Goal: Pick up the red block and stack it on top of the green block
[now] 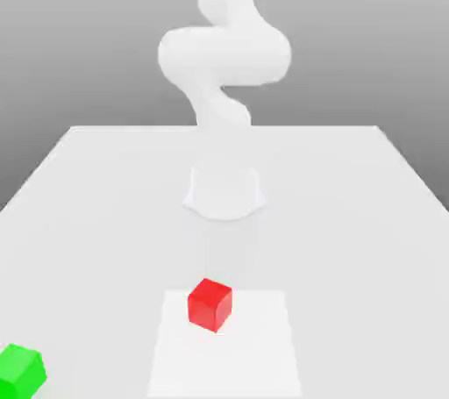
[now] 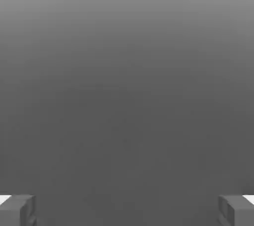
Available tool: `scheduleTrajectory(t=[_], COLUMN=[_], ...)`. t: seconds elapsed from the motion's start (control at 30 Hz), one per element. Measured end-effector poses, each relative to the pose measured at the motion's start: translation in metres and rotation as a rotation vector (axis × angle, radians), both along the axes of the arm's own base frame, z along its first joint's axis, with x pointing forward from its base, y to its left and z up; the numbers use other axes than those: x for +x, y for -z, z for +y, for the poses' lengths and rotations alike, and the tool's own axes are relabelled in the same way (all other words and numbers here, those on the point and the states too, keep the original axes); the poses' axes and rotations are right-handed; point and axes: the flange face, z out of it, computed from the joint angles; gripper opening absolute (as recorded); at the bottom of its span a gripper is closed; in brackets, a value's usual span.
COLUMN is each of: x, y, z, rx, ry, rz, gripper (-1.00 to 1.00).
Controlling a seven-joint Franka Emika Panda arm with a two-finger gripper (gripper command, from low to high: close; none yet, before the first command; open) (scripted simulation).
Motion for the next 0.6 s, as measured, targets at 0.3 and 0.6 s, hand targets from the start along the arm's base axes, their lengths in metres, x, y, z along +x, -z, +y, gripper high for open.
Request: scheduleTrajectory(t=[0.3, 0.6], x=[0.057, -0.007], y=[0.224, 0.443], z=[-0.012, -0.025], rx=[0.063, 0.18], ry=[0.195, 0.411], rz=[0.33, 0.677], gripper=[0.0, 0.0])
